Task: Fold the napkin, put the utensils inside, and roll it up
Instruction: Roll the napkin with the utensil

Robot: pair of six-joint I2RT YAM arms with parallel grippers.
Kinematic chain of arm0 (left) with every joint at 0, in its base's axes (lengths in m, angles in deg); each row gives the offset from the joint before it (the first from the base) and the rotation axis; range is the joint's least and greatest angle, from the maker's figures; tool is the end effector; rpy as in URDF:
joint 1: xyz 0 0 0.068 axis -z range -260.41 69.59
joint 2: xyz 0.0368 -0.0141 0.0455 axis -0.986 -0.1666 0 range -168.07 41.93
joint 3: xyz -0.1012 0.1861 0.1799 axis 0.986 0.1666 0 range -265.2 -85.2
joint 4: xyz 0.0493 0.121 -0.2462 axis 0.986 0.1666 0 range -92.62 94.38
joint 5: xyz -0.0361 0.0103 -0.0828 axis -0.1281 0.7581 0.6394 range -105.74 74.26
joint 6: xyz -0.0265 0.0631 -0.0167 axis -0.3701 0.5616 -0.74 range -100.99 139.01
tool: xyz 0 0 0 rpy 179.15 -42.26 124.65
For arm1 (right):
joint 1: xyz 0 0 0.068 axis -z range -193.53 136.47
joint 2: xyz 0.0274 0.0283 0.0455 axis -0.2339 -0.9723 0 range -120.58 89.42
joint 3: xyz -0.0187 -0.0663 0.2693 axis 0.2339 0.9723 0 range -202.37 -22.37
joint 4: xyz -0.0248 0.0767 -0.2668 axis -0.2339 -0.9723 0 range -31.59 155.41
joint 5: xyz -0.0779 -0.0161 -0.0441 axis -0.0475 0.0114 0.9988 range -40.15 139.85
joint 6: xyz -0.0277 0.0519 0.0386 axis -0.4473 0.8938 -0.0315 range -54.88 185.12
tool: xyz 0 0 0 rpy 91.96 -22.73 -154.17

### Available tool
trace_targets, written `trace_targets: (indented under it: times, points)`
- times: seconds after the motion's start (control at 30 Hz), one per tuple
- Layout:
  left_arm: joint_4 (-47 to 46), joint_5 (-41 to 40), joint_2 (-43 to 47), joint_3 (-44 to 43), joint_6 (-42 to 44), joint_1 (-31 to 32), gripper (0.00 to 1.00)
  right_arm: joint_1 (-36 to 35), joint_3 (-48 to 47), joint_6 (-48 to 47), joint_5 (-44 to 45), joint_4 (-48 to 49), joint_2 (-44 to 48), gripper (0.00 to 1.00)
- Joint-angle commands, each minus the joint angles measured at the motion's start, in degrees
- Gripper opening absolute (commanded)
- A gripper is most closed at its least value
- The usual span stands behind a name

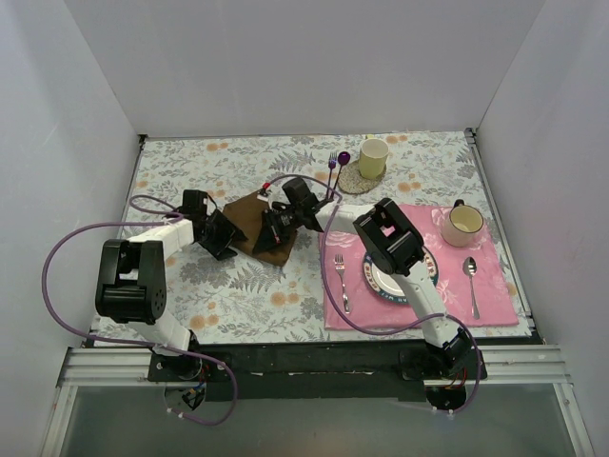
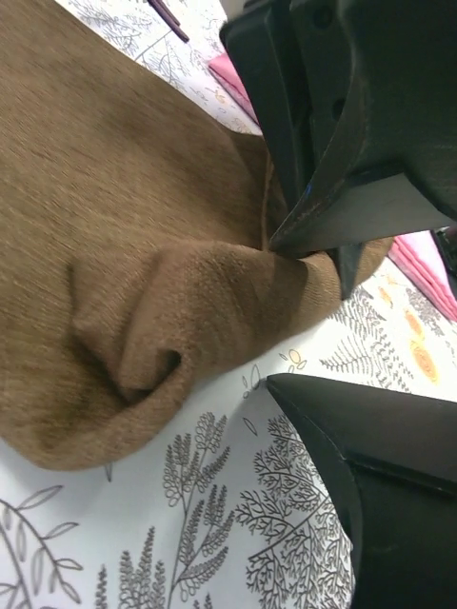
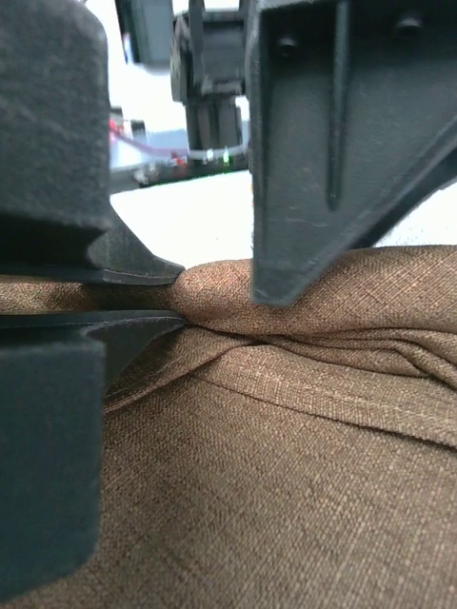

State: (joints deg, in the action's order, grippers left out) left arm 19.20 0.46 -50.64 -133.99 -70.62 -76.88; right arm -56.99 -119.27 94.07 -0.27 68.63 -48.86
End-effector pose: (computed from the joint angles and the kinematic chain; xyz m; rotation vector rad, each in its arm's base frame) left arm 0.3155 -0.0355 0.1259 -1.9527 2.2238 -0.7540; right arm 0.3657 0.4074 0.0951 -0.8499 2.3276 1.6053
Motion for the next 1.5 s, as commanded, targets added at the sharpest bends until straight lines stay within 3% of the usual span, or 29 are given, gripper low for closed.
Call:
trace_targets:
  times: [0.0,0.03,0.17,0.27,0.3,0.4,0.63,0.73,0.83,0.93,1.27,1.47]
  points:
    - [-1.70,-5.39,-1.82,-1.12,1.12,0.16,0.52,0.04,4.79,11.64,-4.71,8.53,-1.21,0.01]
    - [-1.52,-6.09,-2.25,-1.47,1.38,0.16,0.51,0.04,5.49,14.44,-4.80,9.95,-1.03,0.01]
    - [-1.44,-6.45,-4.01,-2.53,2.08,0.16,0.27,0.04,10.59,20.96,-4.46,20.12,0.64,0.01]
    - [-1.00,-6.45,-4.89,-2.80,2.61,0.16,0.18,0.04,12.18,19.40,-1.13,18.94,2.48,0.02]
    - [-0.91,-6.36,-5.07,-2.88,2.70,0.16,0.07,0.04,12.00,18.43,-0.33,17.71,3.18,0.05]
    - [-0.47,-6.36,-5.16,-3.23,3.31,0.16,0.00,-0.04,11.04,12.90,2.92,12.63,4.76,0.12]
    - [0.59,-1.80,-8.14,-5.43,6.91,0.07,0.00,-3.11,3.30,-18.54,20.83,-9.96,10.92,0.51]
    - [-0.03,1.45,-10.08,-6.31,9.20,0.07,0.00,-6.36,4.52,-30.76,32.61,-11.31,15.04,0.61]
    - [-0.03,4.00,-11.22,-7.01,11.57,0.07,0.00,-10.84,7.69,-41.20,49.35,-9.82,18.13,0.64]
    - [1.11,4.97,-11.84,-7.46,13.16,0.07,0.00,-15.24,10.06,-48.00,60.28,-7.89,19.19,0.65]
    - [2.00,5.67,-10.08,-5.96,11.14,-1.15,0.00,-21.40,8.13,-51.09,71.91,-4.28,14.27,0.63]
    - [2.70,9.45,-11.92,-6.40,10.35,-3.18,0.00,-22.28,8.13,-53.47,75.61,-0.68,10.23,0.55]
